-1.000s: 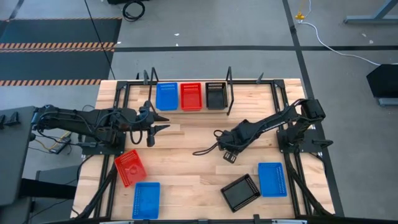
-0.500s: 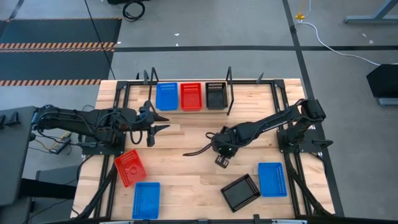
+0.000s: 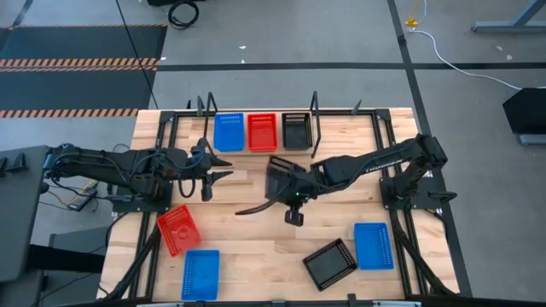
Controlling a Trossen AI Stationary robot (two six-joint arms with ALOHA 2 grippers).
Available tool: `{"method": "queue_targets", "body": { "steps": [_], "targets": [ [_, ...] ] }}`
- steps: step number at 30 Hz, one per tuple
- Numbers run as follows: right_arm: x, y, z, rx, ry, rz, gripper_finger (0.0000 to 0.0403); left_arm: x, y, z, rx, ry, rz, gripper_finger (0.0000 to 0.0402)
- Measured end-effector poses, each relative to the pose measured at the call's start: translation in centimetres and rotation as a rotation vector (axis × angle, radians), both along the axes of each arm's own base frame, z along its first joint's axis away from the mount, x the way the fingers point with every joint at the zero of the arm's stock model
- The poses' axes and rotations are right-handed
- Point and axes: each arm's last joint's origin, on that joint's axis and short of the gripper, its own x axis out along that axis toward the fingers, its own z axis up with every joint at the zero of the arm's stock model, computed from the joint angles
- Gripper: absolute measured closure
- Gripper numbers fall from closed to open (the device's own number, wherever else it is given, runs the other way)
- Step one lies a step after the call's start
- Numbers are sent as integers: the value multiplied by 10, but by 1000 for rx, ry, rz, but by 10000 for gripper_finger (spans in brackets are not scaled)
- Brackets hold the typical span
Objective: Stack baskets on shelf by color
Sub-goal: Stack the top black basket on top of the black basket on the shelf
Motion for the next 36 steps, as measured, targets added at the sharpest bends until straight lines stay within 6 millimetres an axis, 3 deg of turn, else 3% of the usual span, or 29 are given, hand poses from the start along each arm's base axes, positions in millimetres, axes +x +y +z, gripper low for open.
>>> {"method": "queue_targets", "body": {
  "steps": [7, 24, 30, 36],
  "targets": [
    [1, -39, 3, -175, 50, 102, 394, 0, 0, 0, 1, 0, 0, 285],
    [-17, -147, -2, -322, 245, -20, 394, 0, 0, 0, 10, 2, -3, 285],
    [-23, -166, -15, -333, 283, -16, 394, 0, 0, 0, 10, 1, -3, 285],
    [-27, -170, -30, -344, 308, 19, 394, 0, 0, 0, 9, 2, -3, 285]
  ]
}}
